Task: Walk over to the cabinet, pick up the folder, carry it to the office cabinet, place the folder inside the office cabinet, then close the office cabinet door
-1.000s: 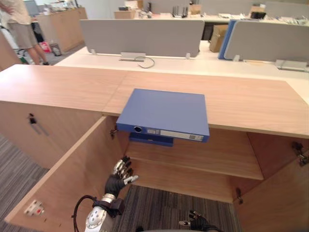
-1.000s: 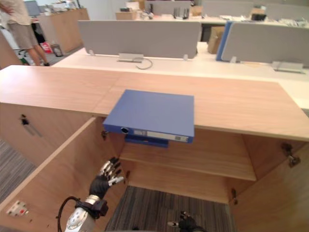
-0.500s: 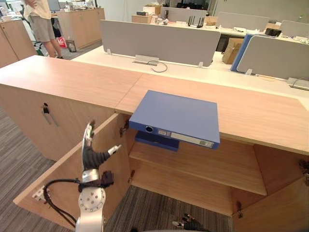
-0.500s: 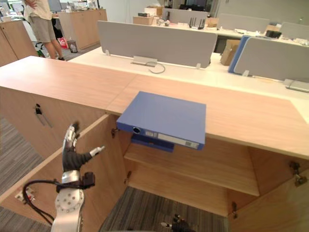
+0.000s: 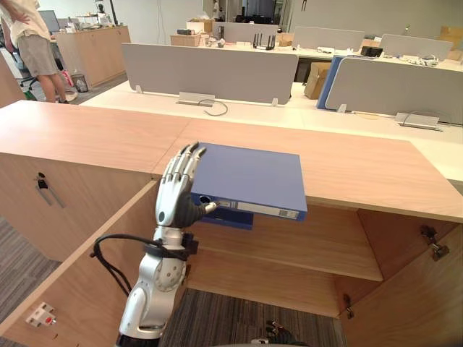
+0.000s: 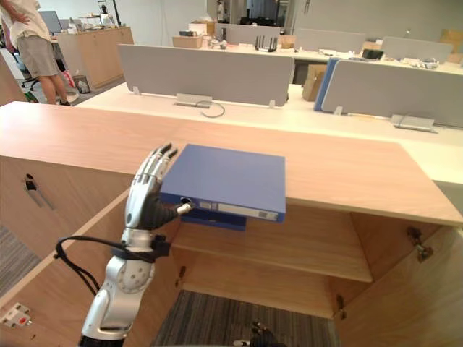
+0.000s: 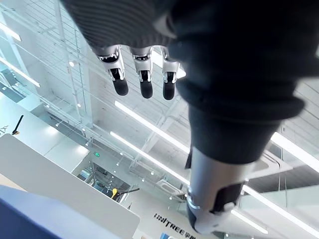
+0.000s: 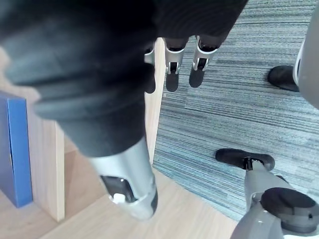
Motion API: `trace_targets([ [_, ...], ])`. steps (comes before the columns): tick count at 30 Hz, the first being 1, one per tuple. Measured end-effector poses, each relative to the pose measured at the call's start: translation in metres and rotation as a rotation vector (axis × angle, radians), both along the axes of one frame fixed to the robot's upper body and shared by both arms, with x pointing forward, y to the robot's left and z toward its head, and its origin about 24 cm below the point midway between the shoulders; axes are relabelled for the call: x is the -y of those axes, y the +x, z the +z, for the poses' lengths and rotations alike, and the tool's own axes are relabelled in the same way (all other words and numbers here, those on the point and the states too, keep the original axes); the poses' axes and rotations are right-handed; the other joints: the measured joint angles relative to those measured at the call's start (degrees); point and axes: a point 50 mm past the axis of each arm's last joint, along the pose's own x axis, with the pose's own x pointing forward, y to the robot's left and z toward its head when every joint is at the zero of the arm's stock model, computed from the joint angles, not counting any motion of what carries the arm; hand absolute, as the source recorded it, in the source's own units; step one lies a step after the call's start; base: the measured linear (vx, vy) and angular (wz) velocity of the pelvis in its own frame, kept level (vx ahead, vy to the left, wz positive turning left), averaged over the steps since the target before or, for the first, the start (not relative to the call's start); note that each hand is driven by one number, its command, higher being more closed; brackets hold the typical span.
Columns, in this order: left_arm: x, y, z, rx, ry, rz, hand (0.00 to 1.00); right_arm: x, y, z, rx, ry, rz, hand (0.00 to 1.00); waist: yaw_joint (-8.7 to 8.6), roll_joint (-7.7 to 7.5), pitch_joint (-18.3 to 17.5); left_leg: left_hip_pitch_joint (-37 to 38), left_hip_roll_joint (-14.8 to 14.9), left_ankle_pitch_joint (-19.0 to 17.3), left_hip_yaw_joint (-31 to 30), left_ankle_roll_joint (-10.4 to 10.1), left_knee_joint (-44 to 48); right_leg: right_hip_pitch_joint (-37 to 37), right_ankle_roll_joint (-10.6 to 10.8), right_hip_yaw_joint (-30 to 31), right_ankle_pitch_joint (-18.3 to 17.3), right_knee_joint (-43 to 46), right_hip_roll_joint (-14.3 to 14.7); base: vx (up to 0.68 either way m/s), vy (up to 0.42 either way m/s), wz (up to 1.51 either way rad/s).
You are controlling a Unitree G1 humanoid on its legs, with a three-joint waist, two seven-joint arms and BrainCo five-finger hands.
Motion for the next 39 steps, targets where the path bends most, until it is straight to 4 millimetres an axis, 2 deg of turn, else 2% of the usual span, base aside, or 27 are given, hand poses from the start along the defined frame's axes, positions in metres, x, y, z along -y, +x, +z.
trace_targets([
  [8, 0.009, 0.01, 0.002, 0.051, 0.129, -0.062, 0.0, -0.003, 0.0, 0.0, 0.01, -0.019, 0.101, 0.0, -0.05, 1.71, -1.2, 0.2, 0.3, -0.3, 0.3, -0.3, -0.3, -0.3, -0.1, 0.5, 0.0, 0.1, 0.2, -0.04, 0.007, -0.02],
  [20, 0.026, 0.027, -0.014, 0.028, 0.326, -0.188, 0.0, 0.0, 0.002, 0.0, 0.021, -0.048, 0.172, 0.0, -0.37, 2.08, -1.1, 0.8, 0.3, 0.1, 1.0, -0.1, -0.3, -0.2, -0.3, 1.3, 0.2, -0.2, 0.6, -0.01, 0.004, -0.03],
  [28, 0.014, 0.037, -0.045, -0.108, 0.407, -0.17, 0.0, 0.001, 0.005, 0.001, 0.033, -0.059, 0.213, 0.0, -1.65, 2.32, -0.6, 1.1, 0.5, 0.1, 0.0, -0.3, -0.3, 0.6, -0.5, 0.7, 0.2, -1.2, 1.1, -0.02, -0.002, 0.02],
  [39, 0.006, 0.048, -0.058, -0.172, 0.48, -0.155, 0.0, 0.0, 0.011, 0.002, 0.046, -0.061, 0.217, 0.0, -2.89, 1.67, 0.5, 1.2, 0.5, -0.2, -0.1, -0.7, -0.3, 1.5, -0.5, 0.0, 0.3, -2.1, 1.1, 0.0, 0.001, 0.02],
])
